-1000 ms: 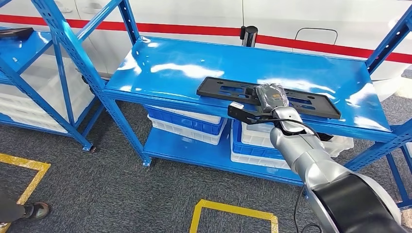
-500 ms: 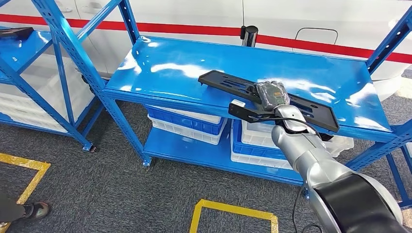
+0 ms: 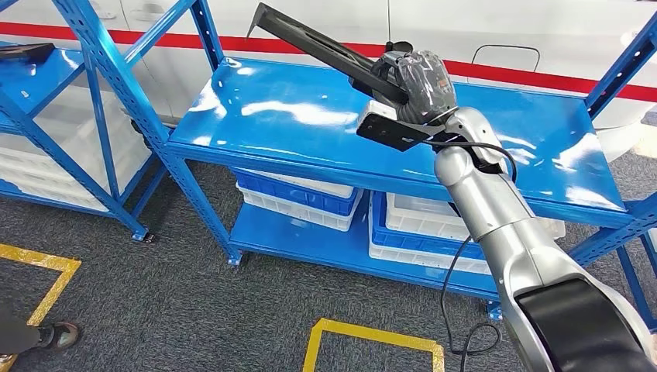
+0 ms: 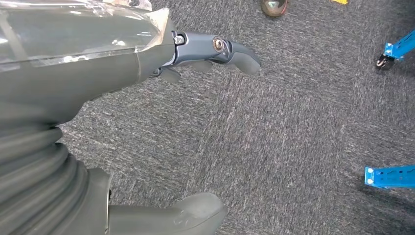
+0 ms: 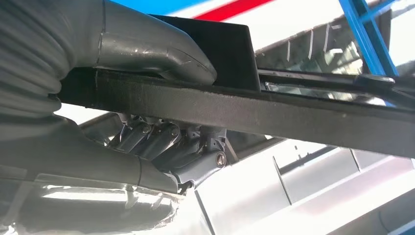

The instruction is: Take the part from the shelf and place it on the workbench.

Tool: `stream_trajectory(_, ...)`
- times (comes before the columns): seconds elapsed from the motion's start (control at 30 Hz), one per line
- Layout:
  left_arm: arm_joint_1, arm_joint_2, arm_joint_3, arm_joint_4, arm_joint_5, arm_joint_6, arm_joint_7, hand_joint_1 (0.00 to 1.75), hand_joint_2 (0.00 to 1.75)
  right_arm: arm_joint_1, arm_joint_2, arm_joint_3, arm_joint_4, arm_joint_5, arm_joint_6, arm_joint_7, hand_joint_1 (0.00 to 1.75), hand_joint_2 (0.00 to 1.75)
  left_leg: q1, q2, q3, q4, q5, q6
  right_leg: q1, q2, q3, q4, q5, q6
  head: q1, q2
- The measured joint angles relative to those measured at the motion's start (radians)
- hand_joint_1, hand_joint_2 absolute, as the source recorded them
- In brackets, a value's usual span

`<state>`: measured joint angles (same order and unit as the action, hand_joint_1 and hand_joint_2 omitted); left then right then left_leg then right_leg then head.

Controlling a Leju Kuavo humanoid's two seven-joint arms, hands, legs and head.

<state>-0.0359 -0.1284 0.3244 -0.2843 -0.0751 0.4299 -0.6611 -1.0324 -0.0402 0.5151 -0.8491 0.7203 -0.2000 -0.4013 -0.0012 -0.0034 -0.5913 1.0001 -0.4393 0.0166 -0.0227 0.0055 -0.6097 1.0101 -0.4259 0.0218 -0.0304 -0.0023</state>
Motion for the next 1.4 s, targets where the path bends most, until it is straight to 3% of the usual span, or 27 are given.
stream_trajectory(0.3,-0.001,0.000,0.001,-0.002,-0.001,-0.001,0.000,0.00,1.75,0.032,-0.039,0.019,-0.118,-0.018,0.003,0.009,1.71,1.75,0.000,0.000,0.000,0.000,0.000,0.000,0.000,0.000,0.000,0.000,0.000,0.000,0.000,0.000)
stream_trajectory(0.47,-0.015,0.007,0.017,0.026,0.001,-0.046,0.008,0.00,1.75,0.037,-0.056,0.042,-0.141,-0.058,0.002,0.026,1.71,1.75,0.001,0.000,0.000,0.000,0.000,0.000,-0.001,0.001,0.000,0.000,0.000,0.000,0.000,0.000)
stream_trajectory(0.83,-0.023,0.022,0.018,0.067,-0.061,-0.039,0.159,0.00,1.75,0.072,-0.083,0.072,-0.208,-0.128,-0.003,0.033,1.71,1.75,0.001,0.000,0.000,0.001,0.000,0.000,-0.001,0.000,0.000,0.000,0.000,0.000,0.000,0.000)
stream_trajectory(1.03,-0.027,0.027,0.009,0.071,-0.072,-0.047,0.187,0.00,1.75,0.095,-0.095,0.073,-0.222,-0.157,-0.010,0.041,1.71,1.75,-0.001,0.000,-0.002,0.005,-0.003,0.004,-0.006,0.000,0.000,-0.001,0.000,0.001,0.000,0.000)
stream_trajectory(1.2,-0.029,0.031,0.010,0.072,-0.071,-0.055,0.188,0.00,1.75,0.109,-0.086,0.073,-0.222,-0.160,-0.022,0.042,1.71,1.75,-0.003,0.000,-0.007,0.015,-0.008,0.015,-0.008,0.000,0.001,-0.003,0.002,0.005,0.000,0.000)
stream_trajectory(1.3,-0.029,0.032,0.010,0.073,-0.070,-0.055,0.188,0.00,1.75,0.113,-0.080,0.071,-0.223,-0.158,-0.025,0.042,1.71,1.75,0.002,0.002,0.000,-0.004,0.006,0.032,-0.003,0.000,-0.003,-0.002,0.001,0.014,0.000,0.000)
stream_trajectory(1.33,-0.030,0.031,0.010,0.073,-0.070,-0.056,0.188,0.00,1.75,0.114,-0.080,0.070,-0.223,-0.157,-0.026,0.043,1.71,1.75,0.004,0.004,0.005,-0.014,0.015,0.038,0.000,-0.001,-0.013,0.019,-0.013,0.013,0.002,0.000)
stream_trajectory(1.4,-0.031,0.030,0.009,0.073,-0.071,-0.059,0.189,0.00,1.75,0.118,-0.081,0.067,-0.223,-0.155,-0.031,0.043,1.71,1.75,0.007,0.007,0.011,-0.026,0.024,0.044,0.001,-0.003,-0.059,0.126,-0.066,0.004,0.004,0.000)
